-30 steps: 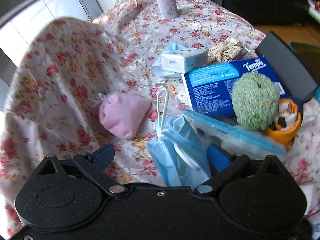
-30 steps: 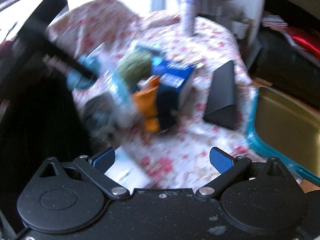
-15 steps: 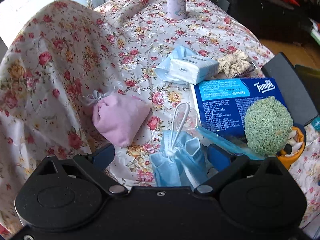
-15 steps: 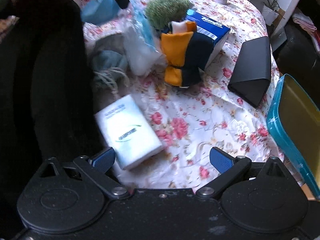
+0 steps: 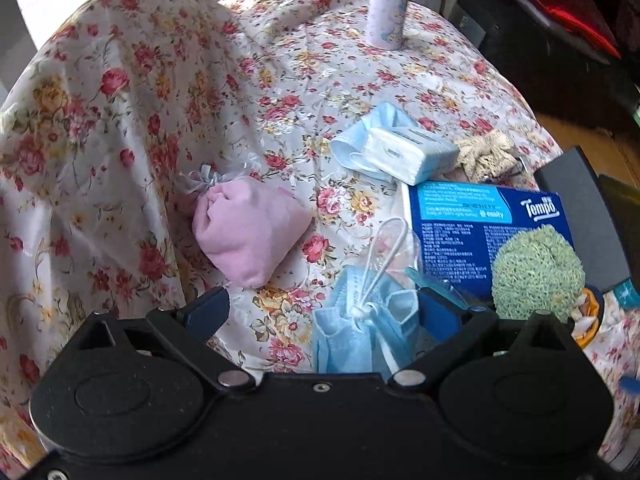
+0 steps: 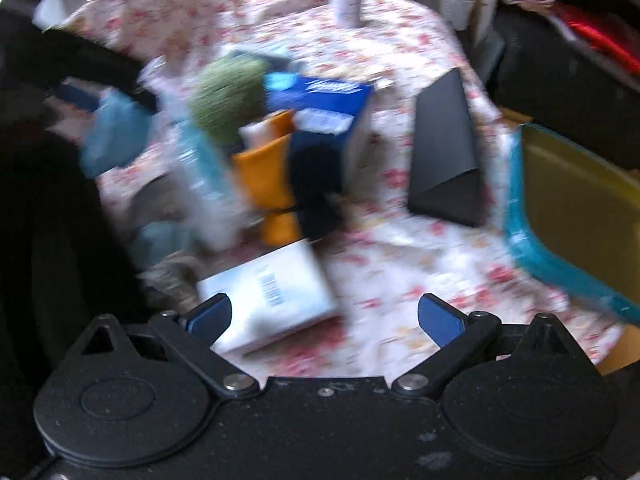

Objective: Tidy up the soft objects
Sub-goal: 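Grasp the white tissue pack with the right tool while the left tool reaches toward the clear plastic bag, then grasp the clear plastic bag with the left tool while the right tool lifts the tissue pack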

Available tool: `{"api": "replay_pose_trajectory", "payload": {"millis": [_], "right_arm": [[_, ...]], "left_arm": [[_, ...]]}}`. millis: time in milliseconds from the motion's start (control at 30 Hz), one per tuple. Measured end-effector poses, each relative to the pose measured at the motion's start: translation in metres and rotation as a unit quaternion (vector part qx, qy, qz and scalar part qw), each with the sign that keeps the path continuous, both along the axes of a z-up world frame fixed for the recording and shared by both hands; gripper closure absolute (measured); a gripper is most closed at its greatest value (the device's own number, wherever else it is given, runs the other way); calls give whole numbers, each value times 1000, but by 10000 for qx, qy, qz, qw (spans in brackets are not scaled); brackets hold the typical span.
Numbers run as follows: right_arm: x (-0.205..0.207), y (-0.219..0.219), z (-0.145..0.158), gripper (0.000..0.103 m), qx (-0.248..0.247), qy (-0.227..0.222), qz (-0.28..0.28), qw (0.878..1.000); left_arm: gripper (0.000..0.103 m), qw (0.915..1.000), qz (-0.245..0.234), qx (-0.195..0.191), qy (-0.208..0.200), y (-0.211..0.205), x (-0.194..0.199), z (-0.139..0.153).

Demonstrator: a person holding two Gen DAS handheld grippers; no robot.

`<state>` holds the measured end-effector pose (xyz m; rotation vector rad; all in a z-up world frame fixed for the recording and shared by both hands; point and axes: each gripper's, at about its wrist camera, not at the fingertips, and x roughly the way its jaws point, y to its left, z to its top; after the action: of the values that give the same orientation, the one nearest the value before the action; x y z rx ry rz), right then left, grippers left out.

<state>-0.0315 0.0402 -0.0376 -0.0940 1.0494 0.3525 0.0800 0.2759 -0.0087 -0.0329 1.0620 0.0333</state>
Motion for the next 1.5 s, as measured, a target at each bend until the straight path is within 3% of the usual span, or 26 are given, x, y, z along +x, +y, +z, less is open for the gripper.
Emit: {"api": "replay_pose_trajectory", "payload": {"millis": [200,433,533,767,867,1033,1200,1333,1433,1500], "right_arm": [[-4,28,-21,3,-242,140,294,9992],[11,28,-33,4,-163,53,163,9997],[13,28,-31,29,-101,49,254,9996],[14,16,-29,29,177,101,101,9997],[13,7,-22,29,282,37,17,9996],[10,-7,-14,29,422,-81,-119,9990],[10,-18,-15,29,573,-3,-274,9980],[8,-24,-17,29,538,-32,-374,9978],[7,-34,-16,29,615,-25,-484,9969],[8,-39,-16,29,653,-28,-556,9963]], "left_arm": [[6,9979,594,-256,-20,15,2,0],[6,9945,1005,-281,106,24,13,-2],[6,9941,1045,-255,108,26,14,0],[6,9933,1128,-210,122,28,12,6],[6,9952,966,-183,4,19,5,13],[4,9961,573,-614,-268,1,-13,28],[4,9969,218,-752,-118,-27,-18,22],[4,9979,-348,-534,-78,-58,-32,17],[4,9941,-1076,-90,-79,-90,-51,11],[4,9920,-1260,33,44,-104,-53,4]]}}
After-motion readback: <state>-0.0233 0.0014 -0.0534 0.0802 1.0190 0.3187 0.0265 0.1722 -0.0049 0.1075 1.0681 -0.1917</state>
